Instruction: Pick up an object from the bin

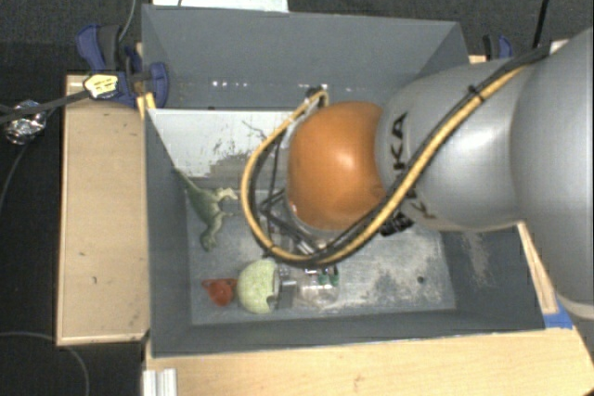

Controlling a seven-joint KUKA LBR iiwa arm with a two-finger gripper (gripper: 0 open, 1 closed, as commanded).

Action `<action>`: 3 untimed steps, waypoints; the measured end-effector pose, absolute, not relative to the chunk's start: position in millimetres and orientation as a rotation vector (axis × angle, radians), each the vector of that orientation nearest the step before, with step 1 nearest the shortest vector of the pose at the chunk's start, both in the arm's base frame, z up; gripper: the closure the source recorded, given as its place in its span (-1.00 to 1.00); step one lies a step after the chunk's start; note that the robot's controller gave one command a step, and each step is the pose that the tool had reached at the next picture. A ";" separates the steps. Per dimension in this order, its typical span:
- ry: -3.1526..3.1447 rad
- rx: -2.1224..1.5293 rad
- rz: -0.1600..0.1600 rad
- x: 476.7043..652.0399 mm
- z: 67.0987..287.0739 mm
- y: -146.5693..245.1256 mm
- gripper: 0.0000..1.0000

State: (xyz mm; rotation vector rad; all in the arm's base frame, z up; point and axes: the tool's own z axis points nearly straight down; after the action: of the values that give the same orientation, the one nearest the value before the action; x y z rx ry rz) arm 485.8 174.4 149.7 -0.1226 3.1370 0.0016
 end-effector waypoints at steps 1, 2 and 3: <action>3.127 -0.268 0.003 489.9 132.1 180.2 -1.00; 3.075 -0.623 0.004 506.0 79.7 178.7 1.00; 3.075 -0.622 0.004 506.0 79.7 178.7 1.00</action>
Offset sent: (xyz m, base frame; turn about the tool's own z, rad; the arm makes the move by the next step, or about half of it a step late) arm 0.0191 0.0030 -0.0732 -0.3251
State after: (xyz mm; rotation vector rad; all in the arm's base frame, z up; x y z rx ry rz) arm 506.0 178.7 79.7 -0.6219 3.0748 0.0042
